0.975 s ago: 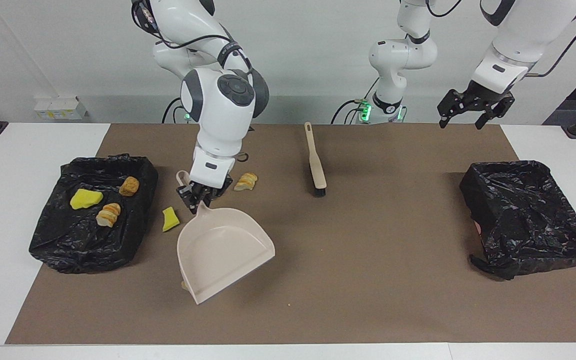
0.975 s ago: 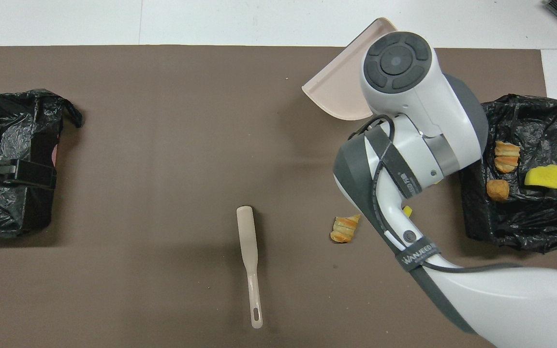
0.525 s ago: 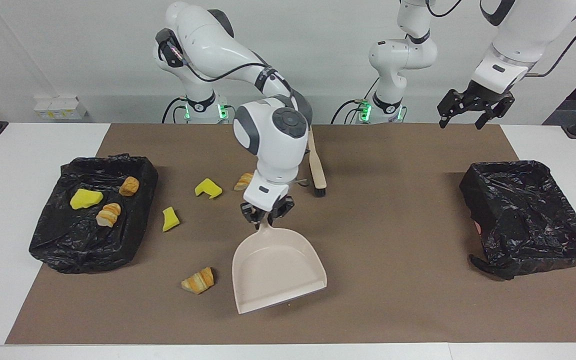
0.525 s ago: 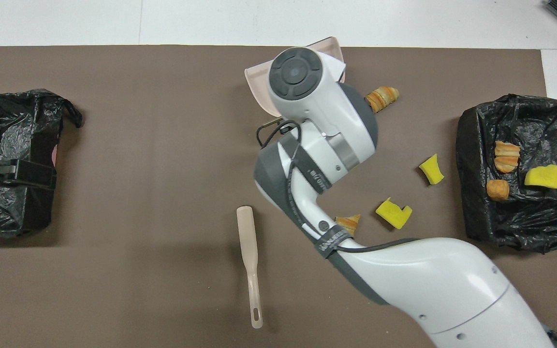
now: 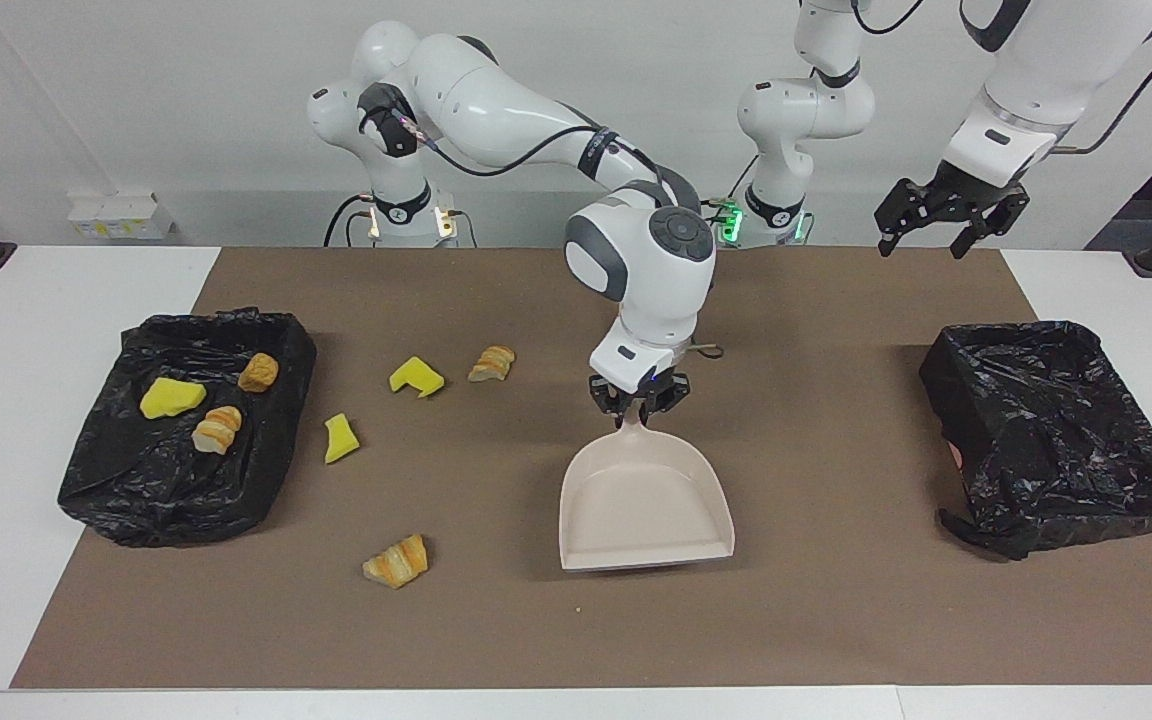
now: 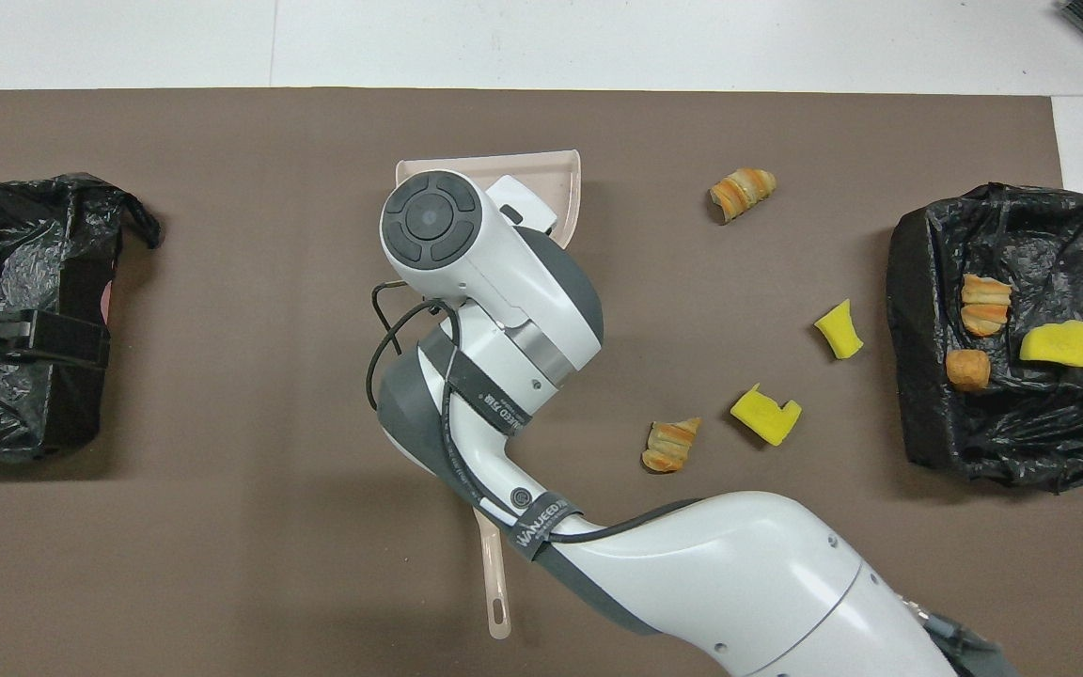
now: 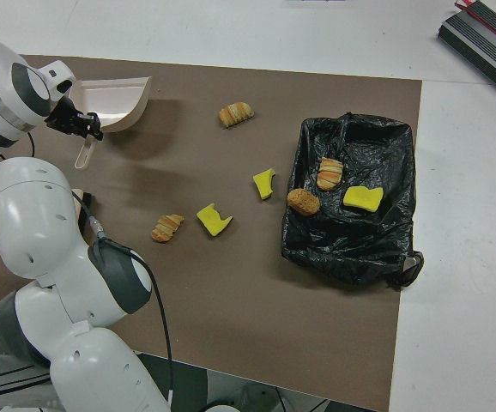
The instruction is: Sweep and dump trash in bin
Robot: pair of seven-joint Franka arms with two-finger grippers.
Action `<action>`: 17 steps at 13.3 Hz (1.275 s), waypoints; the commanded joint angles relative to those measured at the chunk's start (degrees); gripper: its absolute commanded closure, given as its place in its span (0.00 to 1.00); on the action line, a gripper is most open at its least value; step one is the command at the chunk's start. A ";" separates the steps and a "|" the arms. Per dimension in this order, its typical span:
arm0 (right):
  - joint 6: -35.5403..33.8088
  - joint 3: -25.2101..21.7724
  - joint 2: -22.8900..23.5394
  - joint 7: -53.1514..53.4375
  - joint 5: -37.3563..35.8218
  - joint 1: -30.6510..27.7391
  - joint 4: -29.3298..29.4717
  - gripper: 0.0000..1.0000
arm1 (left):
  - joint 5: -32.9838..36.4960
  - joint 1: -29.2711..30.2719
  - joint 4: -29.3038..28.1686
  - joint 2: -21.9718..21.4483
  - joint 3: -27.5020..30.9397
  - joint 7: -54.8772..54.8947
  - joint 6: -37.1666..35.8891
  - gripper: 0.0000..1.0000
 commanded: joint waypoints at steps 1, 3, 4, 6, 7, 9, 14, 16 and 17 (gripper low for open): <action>0.39 0.33 2.57 3.02 1.50 0.62 2.15 1.00 | 0.91 0.74 0.37 -0.28 -0.51 0.22 -0.56 0.00; 1.97 0.33 3.71 5.13 2.47 0.89 2.06 1.00 | 0.91 0.74 0.45 -0.28 -0.51 0.22 -0.56 0.00; 2.06 0.25 3.80 5.31 4.39 0.80 1.89 1.00 | 0.91 0.74 0.45 -0.28 -0.51 0.22 -0.56 0.00; 2.07 0.24 3.80 5.31 6.07 0.45 1.45 1.00 | 0.91 0.74 0.45 -0.28 -0.51 0.22 -0.56 0.00; 2.33 0.16 3.80 5.14 7.55 0.01 0.58 1.00 | 0.91 0.74 0.37 -0.28 -0.51 0.22 -0.56 0.00; 2.77 0.07 3.45 4.35 9.33 -0.86 -0.83 0.89 | 0.91 0.74 0.45 -0.28 -0.51 0.22 -0.56 0.00; 1.28 0.07 1.44 1.71 4.93 -1.04 -0.92 0.41 | 0.91 0.74 0.45 -0.28 -0.51 0.22 -0.56 0.00; 0.49 0.07 -2.07 2.41 6.07 -1.31 -1.45 0.32 | 0.91 0.74 0.45 -0.28 -0.51 0.22 -0.56 0.00; -1.08 0.07 -3.22 2.85 7.03 -1.92 -1.80 0.23 | 0.91 0.74 0.37 -0.28 -0.51 0.22 -0.56 0.00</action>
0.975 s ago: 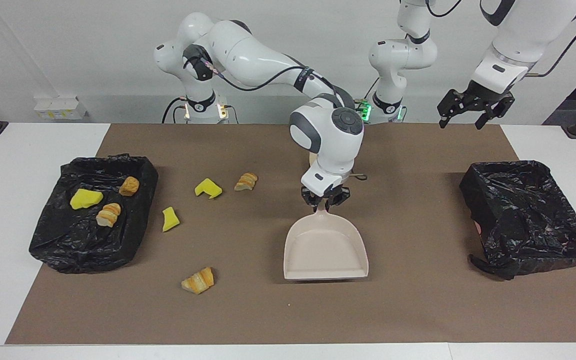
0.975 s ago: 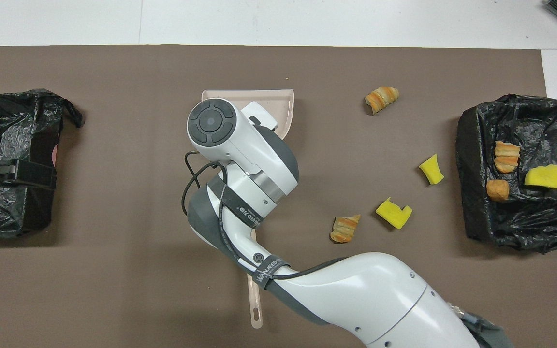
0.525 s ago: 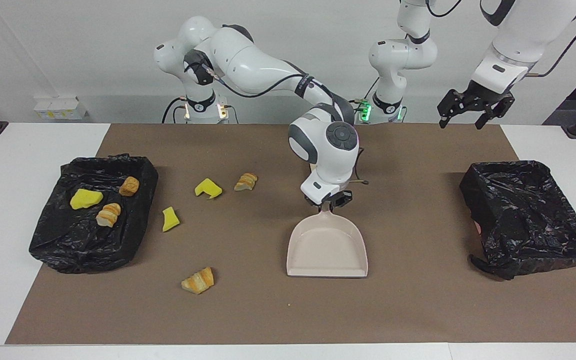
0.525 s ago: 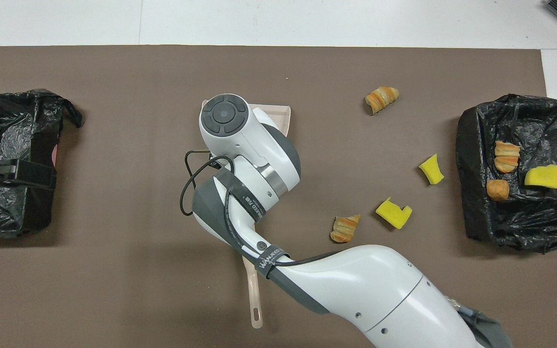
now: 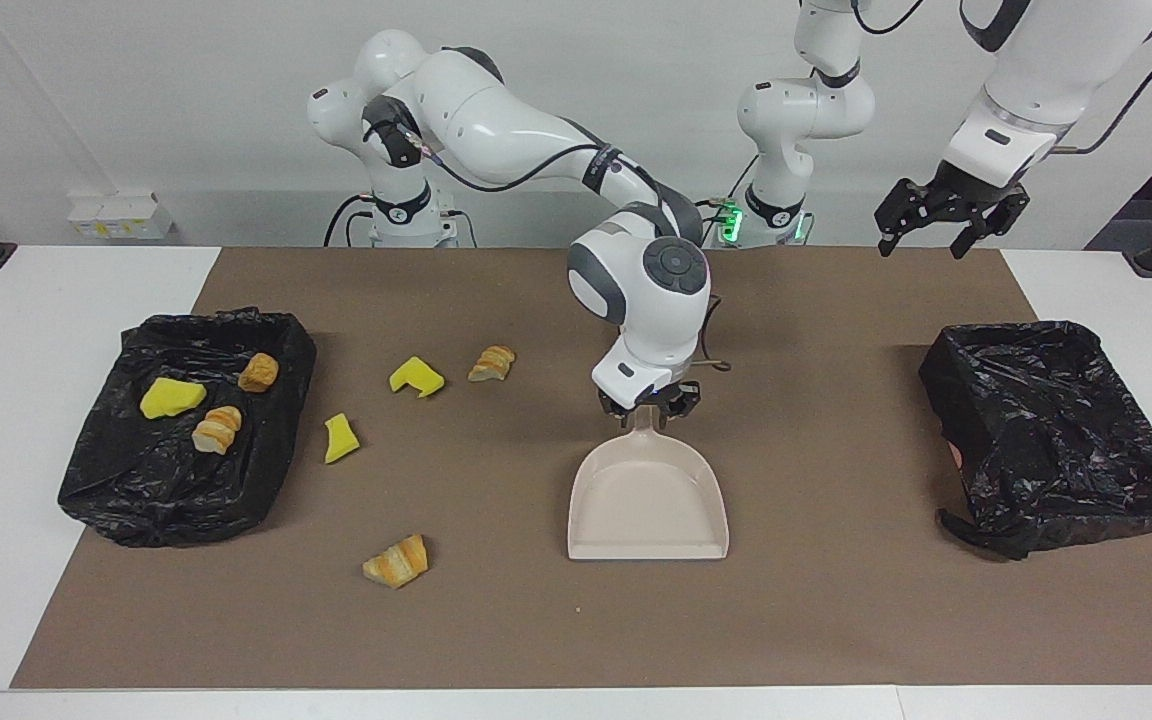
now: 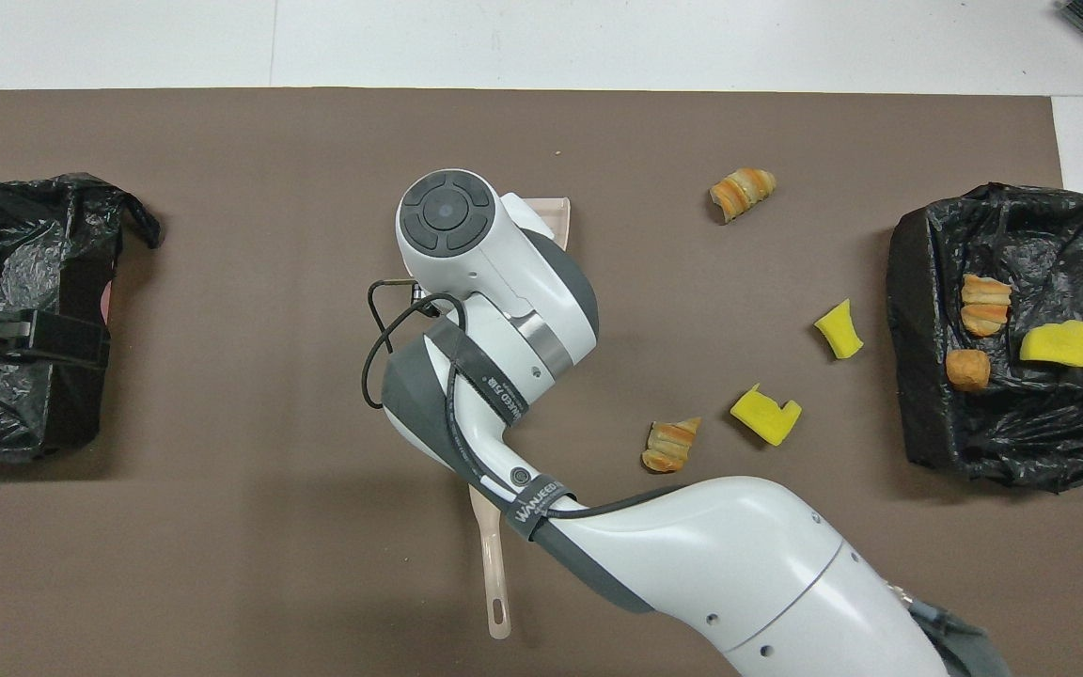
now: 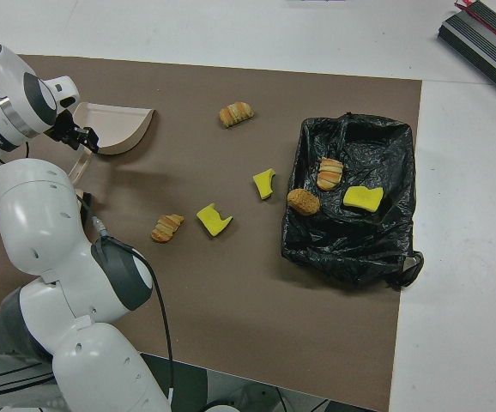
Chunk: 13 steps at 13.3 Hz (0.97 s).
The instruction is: Sweep and dump trash in bin
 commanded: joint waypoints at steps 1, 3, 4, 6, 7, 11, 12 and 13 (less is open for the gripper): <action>-3.28 0.23 -5.02 0.04 2.73 -1.76 -2.16 0.14 | 0.91 0.74 0.45 -0.28 -0.51 0.22 -0.56 0.00; -5.48 0.23 -9.84 -0.14 5.37 -2.29 -4.77 0.06 | 0.91 0.74 0.37 -0.28 -0.51 0.22 -0.56 0.00; -5.66 0.14 -14.48 0.12 5.30 -1.68 -10.28 0.00 | 0.91 0.74 0.45 -0.28 -0.51 0.22 -0.56 0.00; -5.14 0.32 -23.44 0.13 5.47 -0.28 -21.61 0.00 | 0.91 0.74 0.45 -0.28 -0.51 0.22 -0.56 0.00; -4.44 0.32 -26.27 0.21 5.56 1.82 -26.28 0.00 | 0.91 0.74 0.45 -0.28 -0.51 0.22 -0.48 0.00; 9.32 0.76 -38.74 -0.93 12.83 3.94 -50.34 0.00 | 0.91 0.74 0.45 -0.28 -0.51 0.22 -0.56 0.00; 12.85 0.76 -41.22 -1.54 13.03 4.82 -55.46 0.00 | 0.91 0.74 0.45 -0.28 -0.51 0.22 -0.56 0.00; 14.10 0.76 -42.20 -1.89 13.12 5.35 -58.12 0.00 | 0.91 0.74 0.45 -0.28 -0.51 0.22 -0.56 0.00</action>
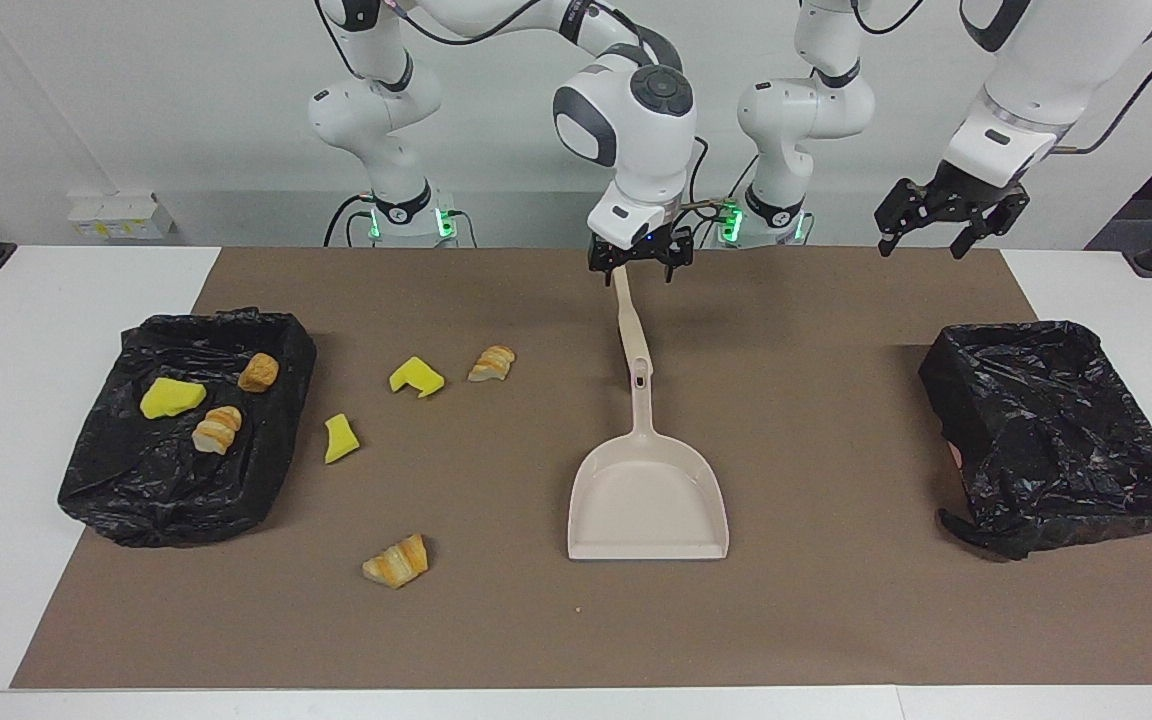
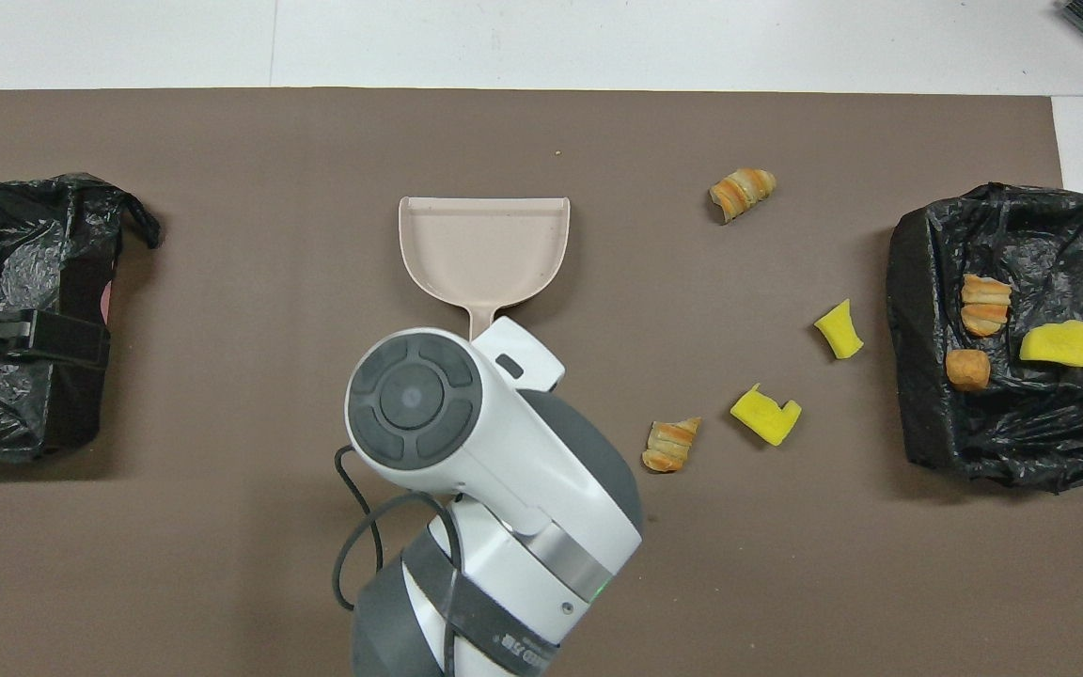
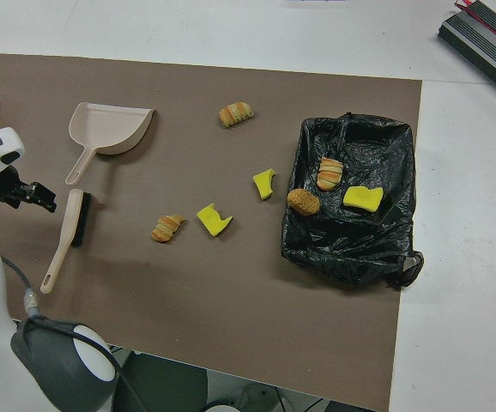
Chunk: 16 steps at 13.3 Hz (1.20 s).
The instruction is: Sweep and dump trash in bin
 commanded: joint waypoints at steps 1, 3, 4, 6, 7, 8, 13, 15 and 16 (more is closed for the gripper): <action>5.33 -0.17 -6.36 -1.64 2.05 2.05 -12.12 0.00 | 0.91 0.74 0.45 -0.28 -0.51 0.22 -0.57 0.00; 7.16 -0.17 -5.91 -1.19 1.96 4.44 -15.80 0.00 | 0.91 0.74 0.37 -0.28 -0.51 0.22 -0.57 0.00; 8.83 -0.26 -6.35 -0.93 1.96 5.49 -18.17 0.00 | 0.91 0.74 0.45 -0.28 -0.51 0.22 -0.57 0.00; 14.10 -0.26 -5.92 -0.41 1.96 6.90 -21.26 0.07 | 0.91 0.74 0.45 -0.28 -0.51 0.22 -0.57 0.00; 15.08 -0.26 -5.92 -0.40 1.96 7.43 -22.32 0.07 | 0.91 0.74 0.45 -0.28 -0.51 0.22 -0.57 0.00; 15.52 -0.17 -5.92 -0.40 1.96 7.43 -22.76 0.12 | 0.91 0.74 0.45 -0.28 -0.51 0.22 -0.57 0.00; 16.31 -0.26 -5.04 -0.31 1.96 7.70 -22.68 0.50 | 0.91 0.74 0.45 -0.28 -0.51 0.22 -0.57 0.00; 16.32 -0.26 -4.95 -0.31 1.96 7.70 -22.42 0.82 | 0.91 0.74 0.45 -0.28 -0.51 0.22 -0.57 0.00; 16.32 -0.26 -4.95 -0.23 1.96 7.70 -22.33 0.93 | 0.91 0.74 0.45 -0.28 -0.51 0.22 -0.57 0.00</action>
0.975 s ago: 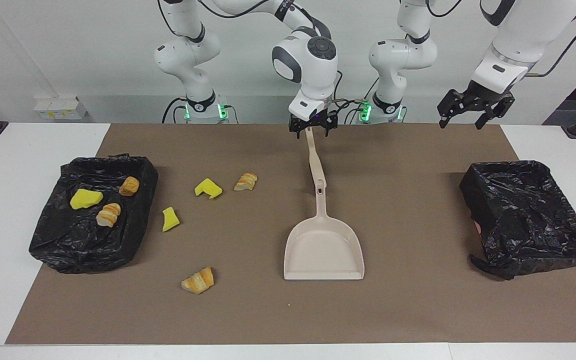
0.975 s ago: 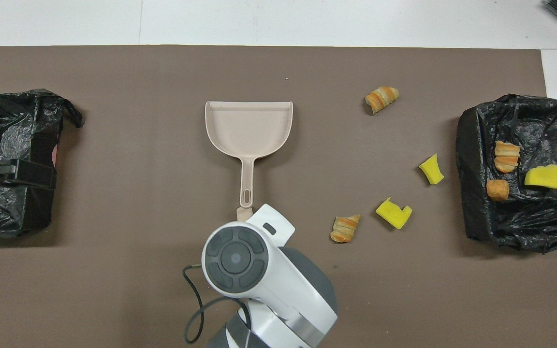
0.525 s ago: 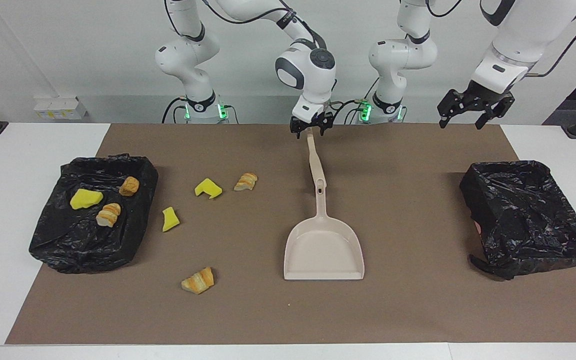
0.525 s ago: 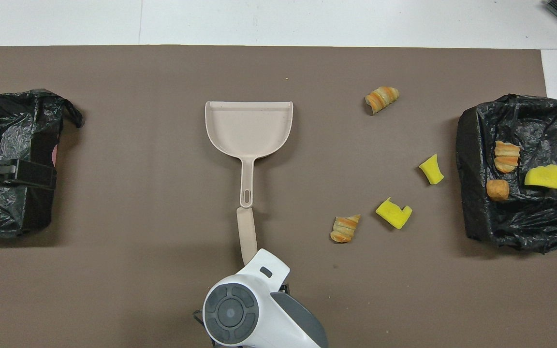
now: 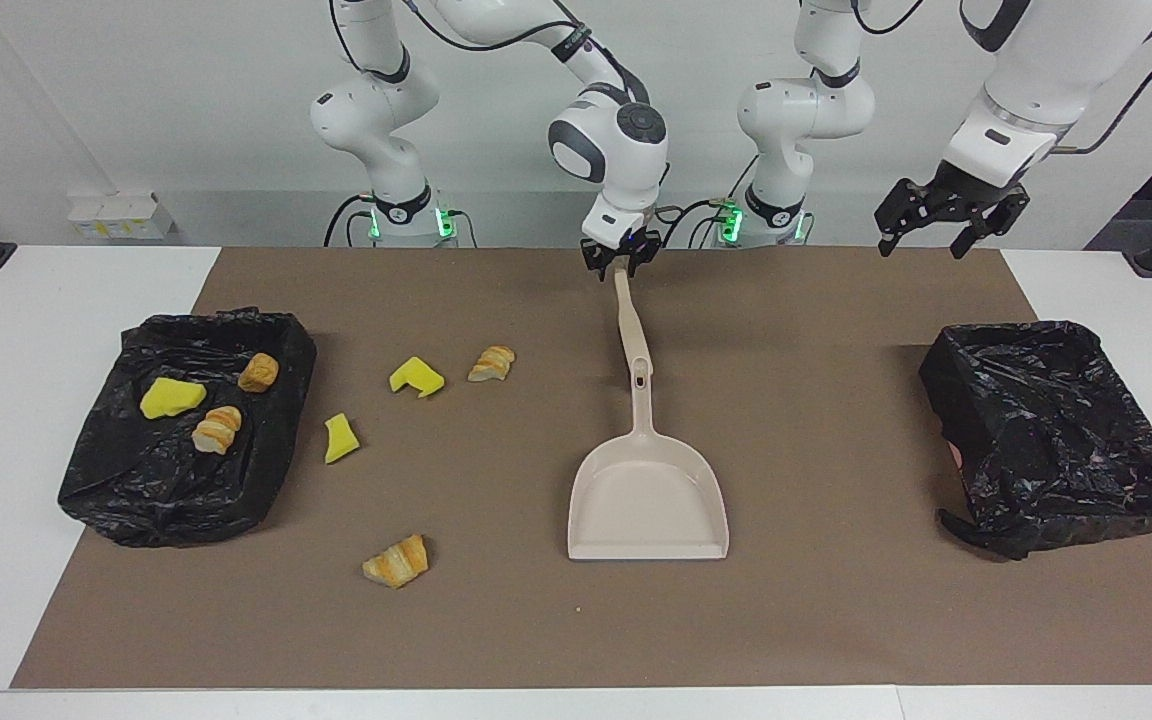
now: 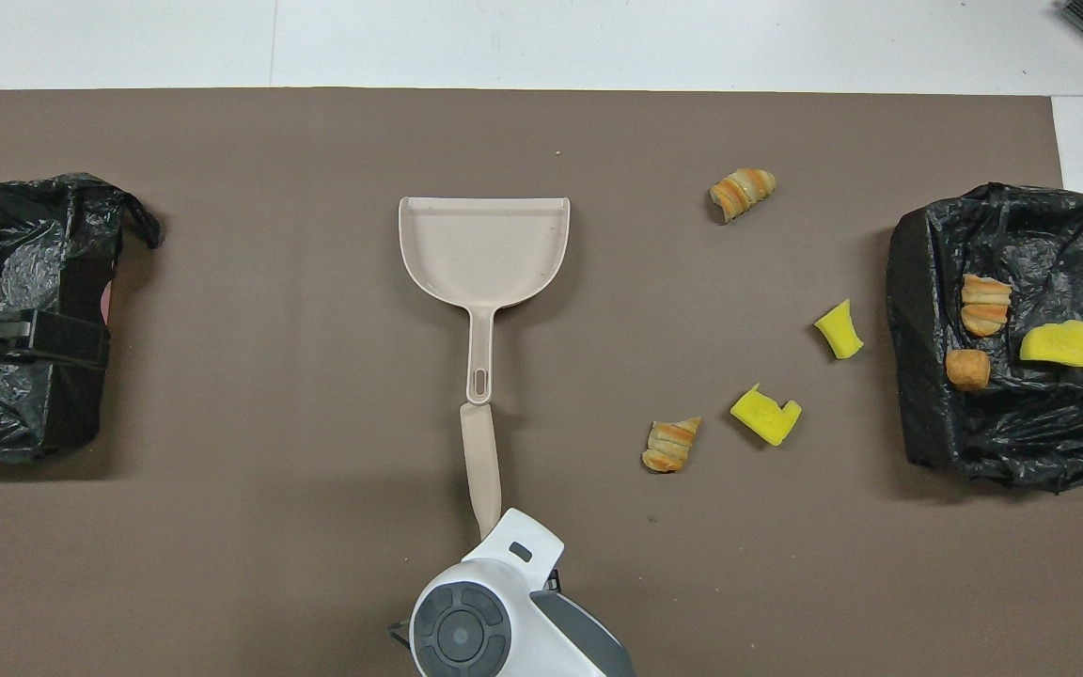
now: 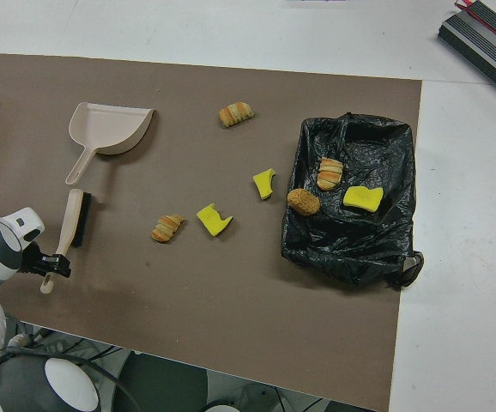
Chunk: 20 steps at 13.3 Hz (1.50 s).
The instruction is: Sweep and dump trash in bin
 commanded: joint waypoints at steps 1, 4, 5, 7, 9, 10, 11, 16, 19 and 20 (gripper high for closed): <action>1.84 -0.23 -0.62 0.74 1.49 0.20 -0.80 1.00 | 0.91 0.74 0.45 -0.28 -0.51 0.22 -0.57 0.00; 1.32 -0.32 -1.14 2.60 1.13 0.20 -0.53 1.00 | 0.91 0.74 0.37 -0.28 -0.51 0.22 -0.57 0.00; 0.62 -0.40 -2.19 3.82 1.22 0.02 -0.53 1.00 | 0.91 0.74 0.45 -0.28 -0.51 0.22 -0.57 0.00; -3.14 -0.49 -5.44 5.50 1.22 -1.81 -0.53 1.00 | 0.91 0.74 0.45 -0.28 -0.51 0.22 -0.57 0.00; -8.32 -0.49 -8.60 5.85 1.40 -4.63 -0.88 1.00 | 0.91 0.74 0.45 -0.28 -0.51 0.22 -0.57 0.00; -10.62 -0.49 -10.01 6.02 1.48 -6.29 -1.06 1.00 | 0.91 0.74 0.45 -0.28 -0.51 0.22 -0.57 0.00; -12.73 -0.41 -11.50 6.03 1.49 -8.31 -1.06 1.00 | 0.91 0.74 0.45 -0.28 -0.51 0.22 -0.57 0.00; -18.37 -0.58 -15.99 10.23 1.31 -13.43 -4.39 1.00 | 0.91 0.74 0.45 -0.28 -0.51 0.22 -0.57 0.00; -18.37 -0.67 -18.19 15.15 0.87 -16.49 -8.61 1.00 | 0.74 0.30 0.63 -0.28 -0.60 -0.22 -0.13 0.00; -18.37 -0.67 -18.28 15.69 0.09 -18.24 -9.14 1.00 | 0.47 -0.22 -0.24 -0.62 -0.86 -0.14 -0.04 0.00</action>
